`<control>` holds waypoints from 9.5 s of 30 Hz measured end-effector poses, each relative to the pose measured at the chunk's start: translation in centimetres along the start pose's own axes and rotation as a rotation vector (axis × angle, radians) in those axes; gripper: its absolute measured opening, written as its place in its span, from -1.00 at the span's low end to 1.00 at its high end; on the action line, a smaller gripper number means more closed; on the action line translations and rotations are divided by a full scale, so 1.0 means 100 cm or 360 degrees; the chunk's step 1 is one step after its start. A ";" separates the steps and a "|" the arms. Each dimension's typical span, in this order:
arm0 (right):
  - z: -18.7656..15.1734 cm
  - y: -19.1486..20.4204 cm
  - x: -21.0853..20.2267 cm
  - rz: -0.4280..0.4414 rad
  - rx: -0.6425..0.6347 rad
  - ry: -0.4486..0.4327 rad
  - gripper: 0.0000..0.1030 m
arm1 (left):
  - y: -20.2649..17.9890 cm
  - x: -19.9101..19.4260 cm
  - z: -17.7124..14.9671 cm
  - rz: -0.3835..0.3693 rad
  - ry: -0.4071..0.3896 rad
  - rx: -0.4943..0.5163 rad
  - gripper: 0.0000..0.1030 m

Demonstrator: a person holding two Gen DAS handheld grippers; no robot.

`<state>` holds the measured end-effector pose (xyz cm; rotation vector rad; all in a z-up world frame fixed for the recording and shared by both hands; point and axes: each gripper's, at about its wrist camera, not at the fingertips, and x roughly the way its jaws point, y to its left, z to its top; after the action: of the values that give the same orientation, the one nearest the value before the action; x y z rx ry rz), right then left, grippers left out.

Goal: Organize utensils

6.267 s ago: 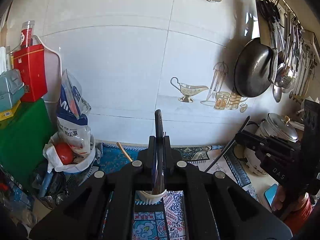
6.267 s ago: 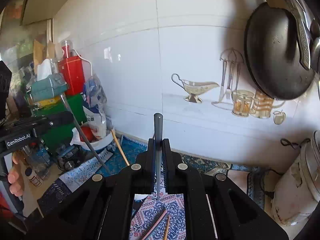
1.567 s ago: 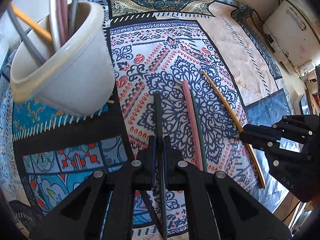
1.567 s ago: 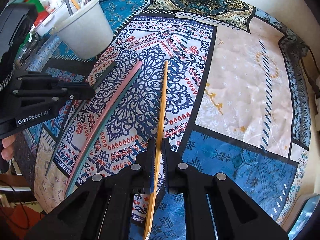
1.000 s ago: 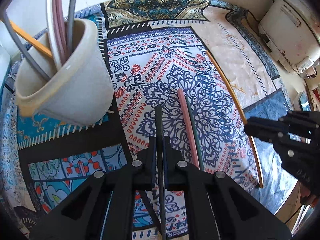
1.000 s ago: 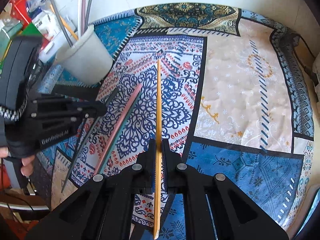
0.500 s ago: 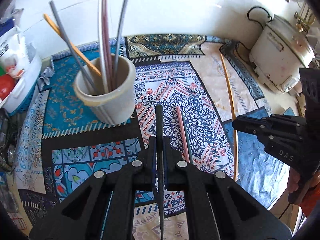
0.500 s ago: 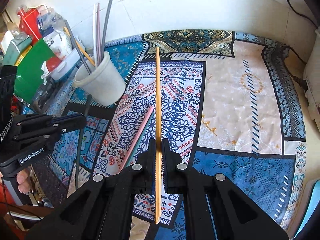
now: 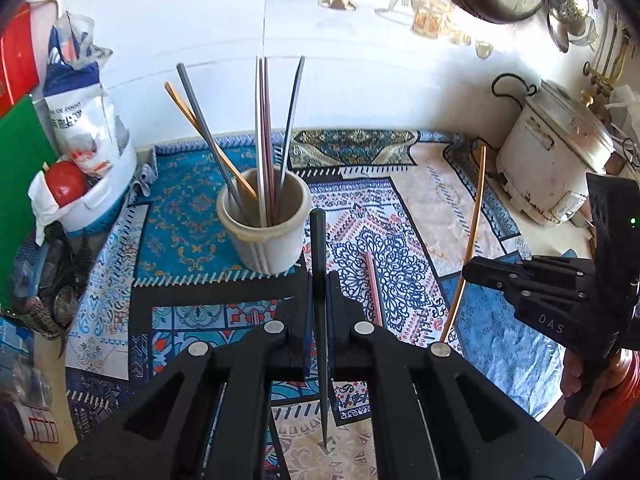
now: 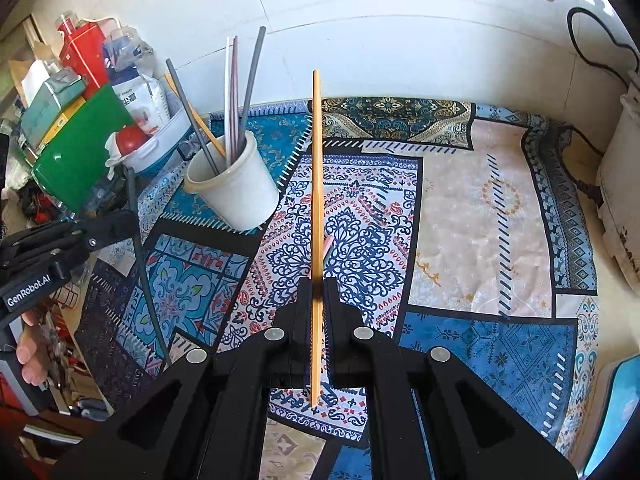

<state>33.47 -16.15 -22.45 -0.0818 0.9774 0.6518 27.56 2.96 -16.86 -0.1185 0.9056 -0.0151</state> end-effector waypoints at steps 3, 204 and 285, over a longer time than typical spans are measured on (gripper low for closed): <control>0.001 0.004 -0.004 0.0000 -0.0012 -0.0017 -0.91 | 0.003 -0.011 0.004 -0.0001 -0.0043 -0.0013 -0.92; -0.054 0.032 0.080 -0.0075 -0.0137 0.0380 -0.18 | 0.024 0.118 -0.064 -0.0116 0.0598 -0.0068 -0.91; 0.014 0.050 -0.030 -0.0073 -0.0148 -0.0200 -0.92 | 0.019 -0.058 0.000 -0.0011 -0.0204 -0.0044 -0.93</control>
<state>30.60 -13.07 -18.17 -0.1428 0.8220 0.6524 23.90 5.21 -12.56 -0.1469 0.7778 -0.0015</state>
